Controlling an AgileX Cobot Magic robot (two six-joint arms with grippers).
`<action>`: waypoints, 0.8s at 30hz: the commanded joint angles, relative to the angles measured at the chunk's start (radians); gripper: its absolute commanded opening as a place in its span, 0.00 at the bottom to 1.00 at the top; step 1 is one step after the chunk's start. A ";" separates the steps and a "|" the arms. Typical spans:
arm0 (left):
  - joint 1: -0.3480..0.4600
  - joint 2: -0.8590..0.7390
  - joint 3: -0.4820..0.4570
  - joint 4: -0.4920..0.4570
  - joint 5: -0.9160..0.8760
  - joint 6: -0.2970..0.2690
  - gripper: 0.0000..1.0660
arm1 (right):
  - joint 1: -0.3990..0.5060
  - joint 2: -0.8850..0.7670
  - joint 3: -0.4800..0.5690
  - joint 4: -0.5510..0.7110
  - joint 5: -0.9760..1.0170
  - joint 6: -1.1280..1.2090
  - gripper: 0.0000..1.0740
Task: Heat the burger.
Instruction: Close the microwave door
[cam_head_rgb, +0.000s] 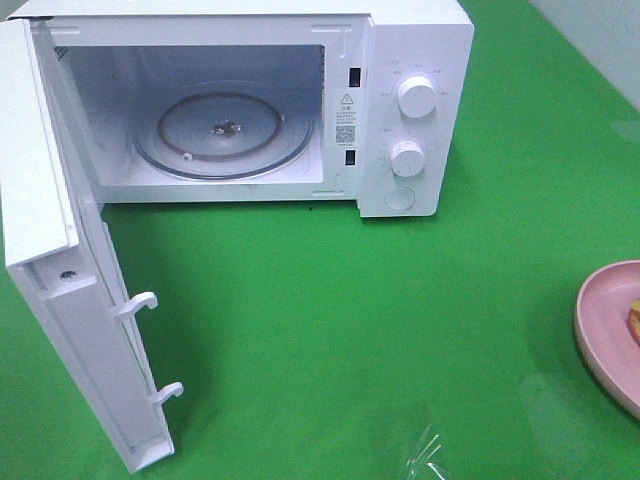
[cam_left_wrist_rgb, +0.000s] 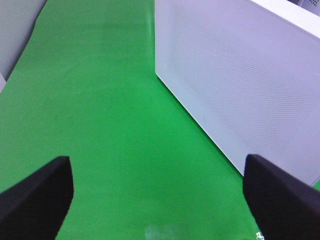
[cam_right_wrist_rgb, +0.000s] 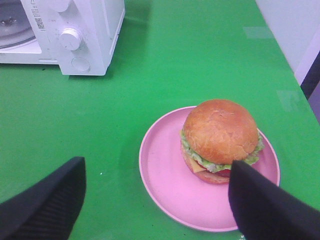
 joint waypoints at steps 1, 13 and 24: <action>0.004 -0.021 0.002 -0.004 -0.013 -0.002 0.79 | -0.007 -0.026 0.002 0.003 -0.009 -0.007 0.70; 0.004 -0.021 0.002 -0.004 -0.013 -0.002 0.79 | -0.007 -0.026 0.002 0.003 -0.009 -0.007 0.70; 0.004 -0.021 0.002 -0.005 -0.013 -0.002 0.79 | -0.007 -0.026 0.002 0.003 -0.009 -0.007 0.71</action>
